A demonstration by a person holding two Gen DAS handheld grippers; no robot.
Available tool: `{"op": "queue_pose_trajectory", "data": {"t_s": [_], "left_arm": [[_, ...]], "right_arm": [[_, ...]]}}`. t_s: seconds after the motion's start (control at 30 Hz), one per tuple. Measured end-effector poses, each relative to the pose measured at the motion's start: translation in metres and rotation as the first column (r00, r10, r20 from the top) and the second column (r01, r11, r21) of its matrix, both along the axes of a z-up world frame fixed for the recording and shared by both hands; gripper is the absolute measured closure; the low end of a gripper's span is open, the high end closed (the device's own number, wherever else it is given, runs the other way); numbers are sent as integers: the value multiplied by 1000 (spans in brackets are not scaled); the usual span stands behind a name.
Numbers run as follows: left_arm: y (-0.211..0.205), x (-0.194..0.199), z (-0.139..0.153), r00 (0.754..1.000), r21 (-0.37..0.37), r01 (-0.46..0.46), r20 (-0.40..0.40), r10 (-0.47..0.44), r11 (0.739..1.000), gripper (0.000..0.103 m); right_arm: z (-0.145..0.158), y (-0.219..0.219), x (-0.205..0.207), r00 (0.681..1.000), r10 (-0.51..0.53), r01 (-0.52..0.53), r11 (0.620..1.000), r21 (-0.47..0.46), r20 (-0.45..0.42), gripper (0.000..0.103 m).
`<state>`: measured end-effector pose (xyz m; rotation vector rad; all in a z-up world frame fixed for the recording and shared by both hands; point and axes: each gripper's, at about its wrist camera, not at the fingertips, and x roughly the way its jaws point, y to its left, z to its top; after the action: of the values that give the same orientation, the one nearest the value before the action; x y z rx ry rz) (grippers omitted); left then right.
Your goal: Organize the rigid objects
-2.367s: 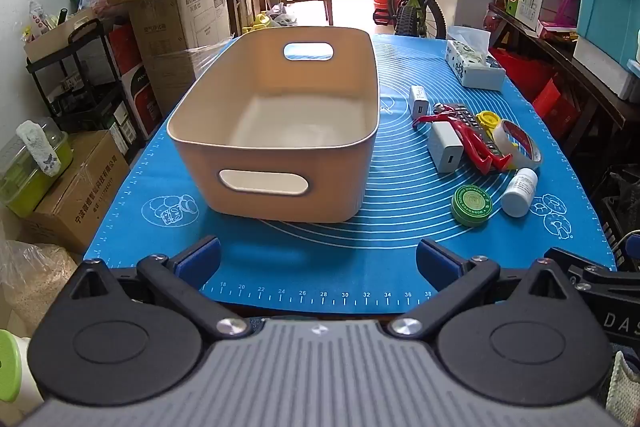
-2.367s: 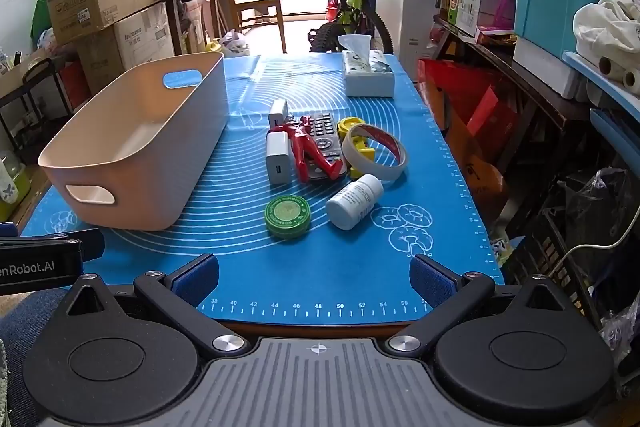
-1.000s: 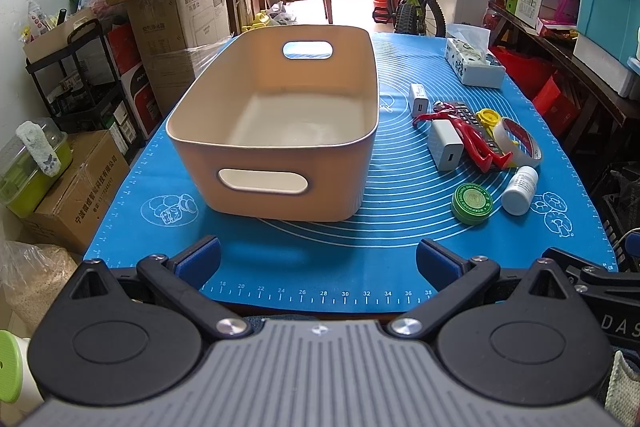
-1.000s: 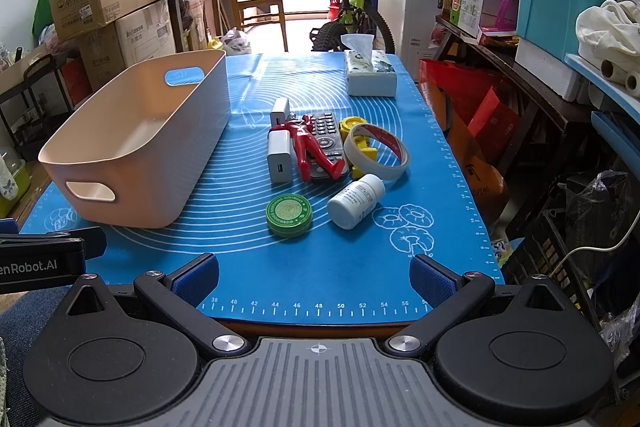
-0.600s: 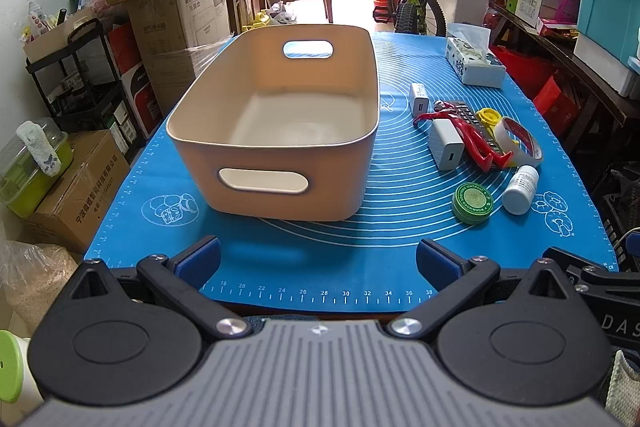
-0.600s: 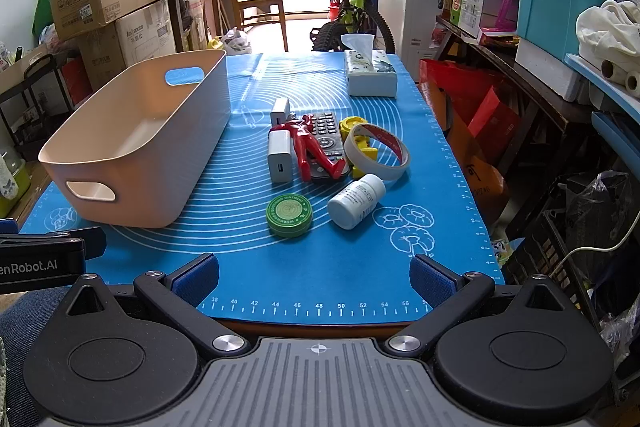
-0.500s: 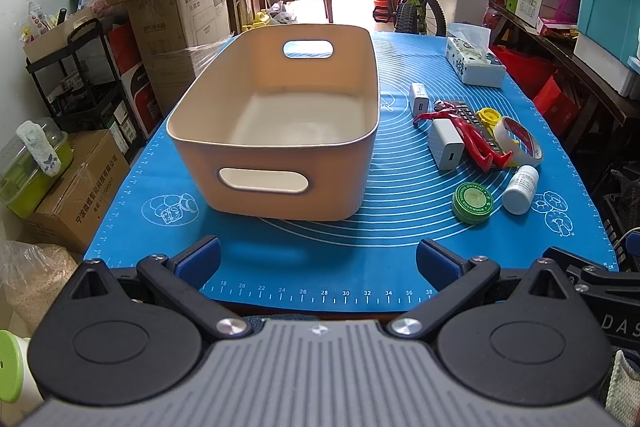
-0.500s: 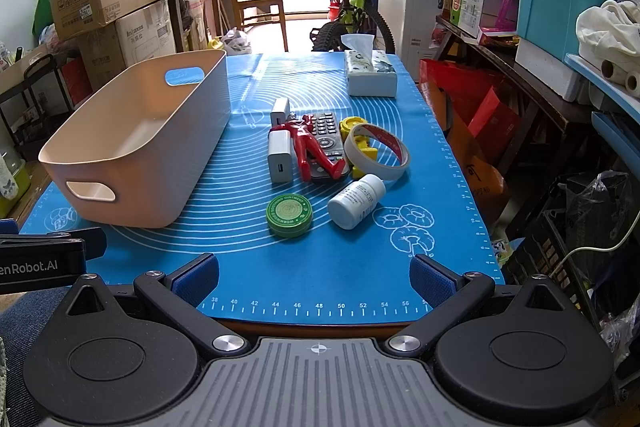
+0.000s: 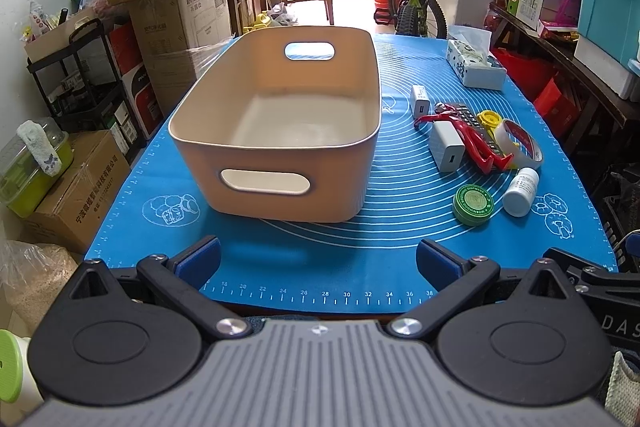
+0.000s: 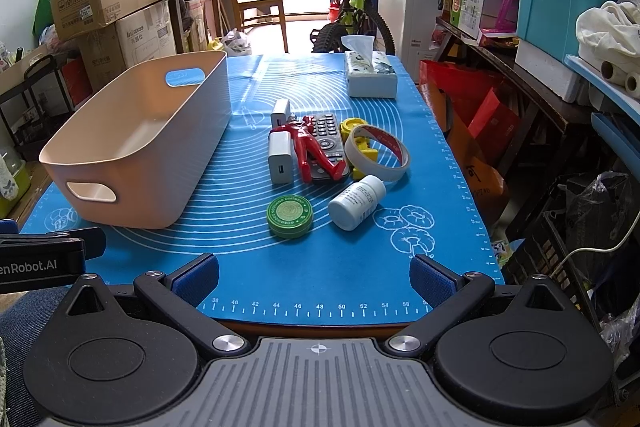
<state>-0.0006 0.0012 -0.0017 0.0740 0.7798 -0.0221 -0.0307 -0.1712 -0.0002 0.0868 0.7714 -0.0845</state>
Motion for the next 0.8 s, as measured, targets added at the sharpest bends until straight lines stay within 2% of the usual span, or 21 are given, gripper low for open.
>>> {"op": "queue_pose_trajectory", "data": {"t_s": [0.23,0.43,0.67,0.8], "left_arm": [[6,2,6,1000,0,-14,-3,14,1000,1],[21,12,18,999,-46,-34,-7,34,998,1],[45,47,40,995,-4,-84,46,84,996,1],[65,80,49,993,3,-117,36,116,993,1]], "right_arm": [[2,6,1,1000,3,-3,1000,-19,5,3],[8,11,8,999,35,-35,999,-21,2,3],[12,13,35,999,47,-47,999,7,0,3],[12,14,58,999,38,-38,999,13,0,3]]}}
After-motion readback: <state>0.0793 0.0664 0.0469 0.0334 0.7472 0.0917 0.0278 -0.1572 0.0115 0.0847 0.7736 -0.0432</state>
